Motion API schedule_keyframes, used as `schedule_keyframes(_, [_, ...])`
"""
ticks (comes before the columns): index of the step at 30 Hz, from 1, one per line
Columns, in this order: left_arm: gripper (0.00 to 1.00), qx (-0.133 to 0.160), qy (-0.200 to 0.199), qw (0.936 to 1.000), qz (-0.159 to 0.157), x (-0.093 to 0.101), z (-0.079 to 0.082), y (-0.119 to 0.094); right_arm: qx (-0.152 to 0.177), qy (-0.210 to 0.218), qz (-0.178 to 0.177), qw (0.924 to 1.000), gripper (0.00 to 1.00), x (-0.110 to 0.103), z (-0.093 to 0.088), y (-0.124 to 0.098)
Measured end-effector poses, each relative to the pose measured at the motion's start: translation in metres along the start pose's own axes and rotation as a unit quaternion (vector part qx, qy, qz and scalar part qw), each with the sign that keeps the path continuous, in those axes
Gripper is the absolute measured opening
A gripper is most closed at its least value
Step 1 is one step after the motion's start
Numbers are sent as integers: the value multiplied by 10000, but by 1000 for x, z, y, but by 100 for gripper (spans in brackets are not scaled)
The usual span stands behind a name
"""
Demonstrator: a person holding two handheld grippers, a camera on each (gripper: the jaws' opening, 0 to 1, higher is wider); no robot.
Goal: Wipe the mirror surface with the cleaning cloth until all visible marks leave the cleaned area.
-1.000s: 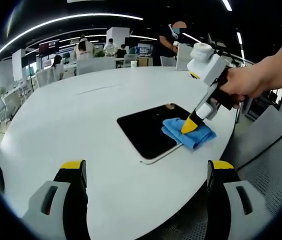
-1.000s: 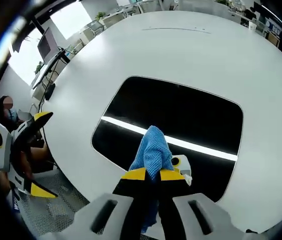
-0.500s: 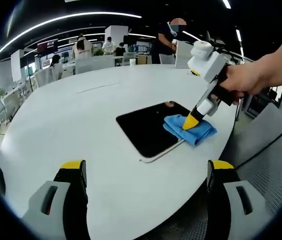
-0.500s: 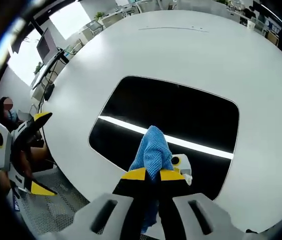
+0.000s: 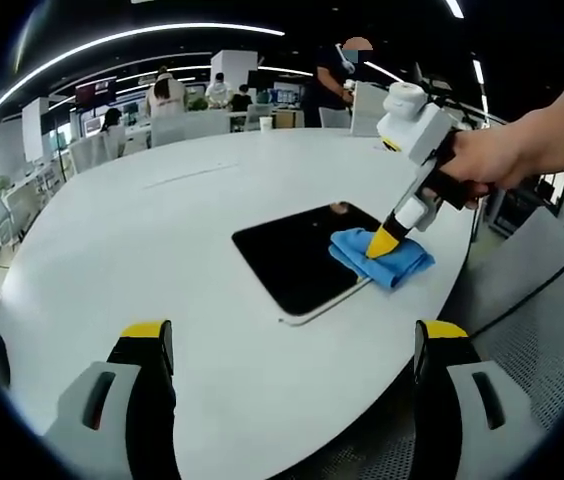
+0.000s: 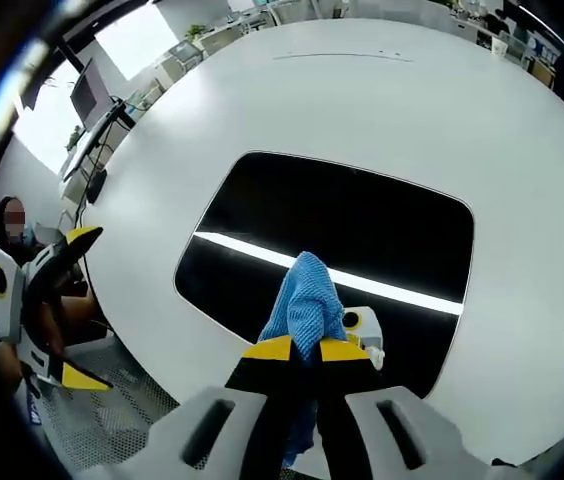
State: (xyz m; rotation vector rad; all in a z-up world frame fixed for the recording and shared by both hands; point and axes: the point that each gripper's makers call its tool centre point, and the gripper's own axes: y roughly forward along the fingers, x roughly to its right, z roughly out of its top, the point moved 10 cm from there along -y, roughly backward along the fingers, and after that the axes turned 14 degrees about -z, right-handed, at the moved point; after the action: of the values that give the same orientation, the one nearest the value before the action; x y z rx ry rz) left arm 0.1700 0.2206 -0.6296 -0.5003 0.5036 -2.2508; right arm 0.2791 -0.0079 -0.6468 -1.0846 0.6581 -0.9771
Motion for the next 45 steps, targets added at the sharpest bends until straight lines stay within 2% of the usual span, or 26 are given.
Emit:
schedule_keyframes(13, [99,21,7,10000,-61,2,0,0,1,51,-63,10000,1,3,19,8])
schedule_keyframes(34, [99,19,-114,9999,-90,1,-4,0,85,25,-278,9996,1,17,65,27])
schedule_keyframes(45, [99,7,-84,9999,-105,2,-3,0,78,18,-329,9994,1,23,78,31])
